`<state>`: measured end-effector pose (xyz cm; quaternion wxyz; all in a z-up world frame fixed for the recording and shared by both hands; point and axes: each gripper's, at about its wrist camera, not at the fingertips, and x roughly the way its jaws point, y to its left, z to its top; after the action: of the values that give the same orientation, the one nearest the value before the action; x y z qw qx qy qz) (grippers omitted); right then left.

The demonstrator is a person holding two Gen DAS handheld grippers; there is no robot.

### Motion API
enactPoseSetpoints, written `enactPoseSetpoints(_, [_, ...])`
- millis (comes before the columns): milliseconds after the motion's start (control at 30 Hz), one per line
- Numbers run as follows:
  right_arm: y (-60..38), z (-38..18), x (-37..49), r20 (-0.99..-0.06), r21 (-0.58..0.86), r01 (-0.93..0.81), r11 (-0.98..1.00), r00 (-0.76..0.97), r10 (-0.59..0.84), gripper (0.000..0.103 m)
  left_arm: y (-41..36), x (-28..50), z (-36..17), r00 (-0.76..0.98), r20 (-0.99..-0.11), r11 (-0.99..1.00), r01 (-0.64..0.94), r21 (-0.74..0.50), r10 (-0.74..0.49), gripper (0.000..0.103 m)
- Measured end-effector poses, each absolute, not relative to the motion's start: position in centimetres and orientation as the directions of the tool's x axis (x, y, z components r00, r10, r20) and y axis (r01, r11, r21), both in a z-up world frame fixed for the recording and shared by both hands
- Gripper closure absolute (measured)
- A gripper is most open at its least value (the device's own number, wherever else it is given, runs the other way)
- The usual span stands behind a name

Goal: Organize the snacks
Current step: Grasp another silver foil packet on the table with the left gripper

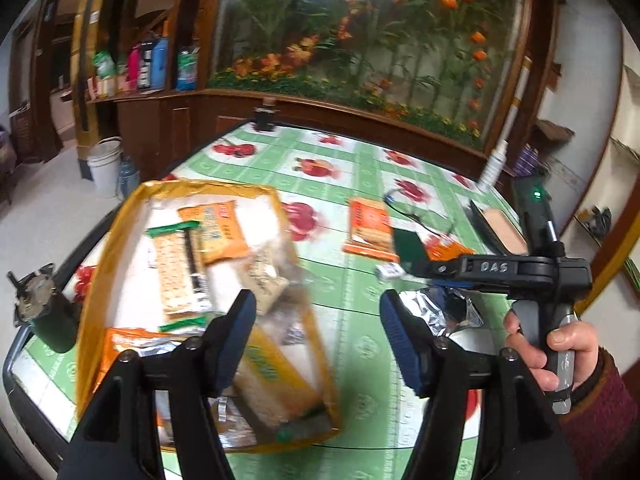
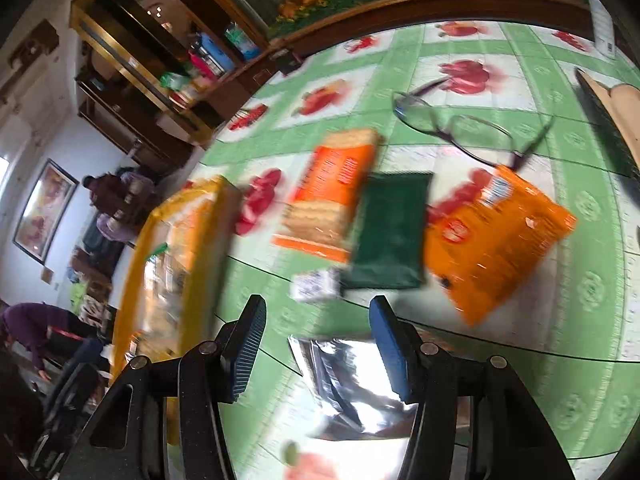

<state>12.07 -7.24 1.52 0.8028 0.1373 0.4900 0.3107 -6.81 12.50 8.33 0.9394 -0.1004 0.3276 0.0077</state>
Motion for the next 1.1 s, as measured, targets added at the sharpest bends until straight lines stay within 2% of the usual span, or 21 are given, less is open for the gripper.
enactPoseSetpoints(100, [-7.2, 0.9, 10.8, -0.739, 0.507, -0.398, 0.764, 0.256, 0.624, 0.045, 11.0, -6.2, 7.9, 0.771, -0.630, 0.983, -0.033, -0.179, -0.089, 0.035])
enactPoseSetpoints(200, [-8.0, 1.1, 9.1, -0.721, 0.562, -0.413, 0.717, 0.181, 0.669, 0.045, 9.2, -5.8, 7.4, 0.751, -0.644, 0.983, 0.034, -0.179, -0.144, 0.033])
enactPoseSetpoints(367, [-14.1, 4.3, 7.3, -0.650, 0.575, -0.388, 0.720, 0.317, 0.690, 0.042, 4.7, -4.5, 6.2, 0.690, -0.667, 0.960, 0.219, -0.176, -0.280, 0.021])
enactPoseSetpoints(500, [-19.5, 4.5, 6.5, -0.628, 0.576, -0.321, 0.752, 0.414, 0.659, 0.040, 0.4, -3.8, 4.7, 0.626, -0.705, 0.921, 0.376, -0.100, -0.332, 0.018])
enactPoseSetpoints(667, [-24.9, 2.3, 5.3, -0.634, 0.592, -0.238, 0.770, 0.451, 0.628, 0.040, -3.0, -3.5, 2.7, 0.603, -0.755, 0.885, 0.460, 0.063, -0.259, 0.018])
enactPoseSetpoints(800, [-27.2, 1.3, 5.2, -0.628, 0.630, -0.188, 0.754, 0.448, 0.636, 0.040, -3.7, -3.4, 1.9, 0.601, -0.767, 0.863, 0.488, 0.130, -0.224, 0.018])
enactPoseSetpoints(1100, [-27.0, 1.0, 4.2, -0.648, 0.605, -0.228, 0.763, 0.415, 0.638, 0.040, -3.7, -0.8, 0.8, 0.569, -0.780, 0.853, 0.514, 0.090, -0.261, 0.016])
